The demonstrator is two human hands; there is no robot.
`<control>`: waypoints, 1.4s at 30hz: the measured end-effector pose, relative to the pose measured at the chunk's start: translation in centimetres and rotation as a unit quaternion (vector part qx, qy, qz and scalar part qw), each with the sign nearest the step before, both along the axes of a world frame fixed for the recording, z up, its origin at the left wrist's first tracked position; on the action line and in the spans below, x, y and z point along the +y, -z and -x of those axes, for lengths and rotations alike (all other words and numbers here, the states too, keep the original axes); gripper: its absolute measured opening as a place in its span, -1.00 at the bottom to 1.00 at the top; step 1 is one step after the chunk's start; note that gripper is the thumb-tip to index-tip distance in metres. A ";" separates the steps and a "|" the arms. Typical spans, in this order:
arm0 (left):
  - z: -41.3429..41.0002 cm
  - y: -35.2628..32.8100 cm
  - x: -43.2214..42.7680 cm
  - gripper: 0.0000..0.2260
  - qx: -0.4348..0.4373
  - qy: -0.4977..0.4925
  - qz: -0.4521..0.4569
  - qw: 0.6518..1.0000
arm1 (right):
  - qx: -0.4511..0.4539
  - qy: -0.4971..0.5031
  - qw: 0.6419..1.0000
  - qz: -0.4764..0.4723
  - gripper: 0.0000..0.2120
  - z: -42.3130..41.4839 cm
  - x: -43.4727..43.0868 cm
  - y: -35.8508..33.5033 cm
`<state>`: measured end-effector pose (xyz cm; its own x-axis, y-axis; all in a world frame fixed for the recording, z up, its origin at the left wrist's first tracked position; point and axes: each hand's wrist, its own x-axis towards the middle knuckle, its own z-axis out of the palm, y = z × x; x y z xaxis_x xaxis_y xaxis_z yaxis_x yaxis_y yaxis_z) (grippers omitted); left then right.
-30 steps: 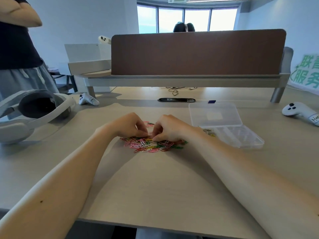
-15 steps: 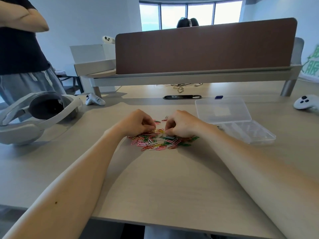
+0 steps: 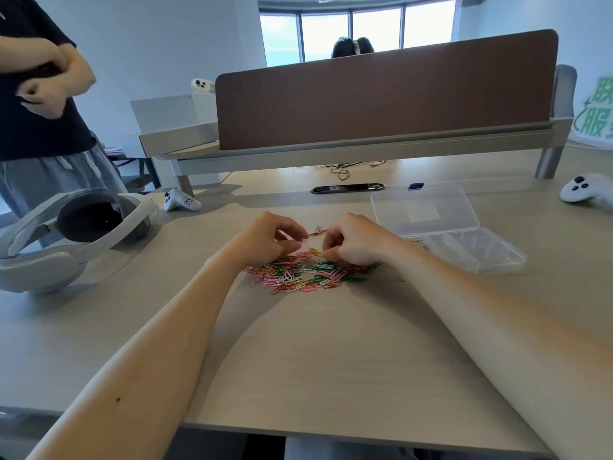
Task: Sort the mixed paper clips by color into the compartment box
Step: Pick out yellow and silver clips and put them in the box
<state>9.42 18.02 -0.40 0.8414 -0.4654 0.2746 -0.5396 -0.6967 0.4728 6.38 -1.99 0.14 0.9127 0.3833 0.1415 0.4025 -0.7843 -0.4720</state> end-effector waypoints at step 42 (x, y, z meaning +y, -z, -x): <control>1.4 0.2 -1.6 -0.82 0.065 0.022 0.185 0.980 | 0.098 0.045 0.947 -0.301 -0.90 0.0 -0.7 0.5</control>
<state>8.03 16.42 -0.59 0.8618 -0.3906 0.3236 -0.4838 -0.4412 0.7559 6.35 -2.73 -0.41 0.9694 0.2051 0.1349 0.2053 -0.3760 -0.9036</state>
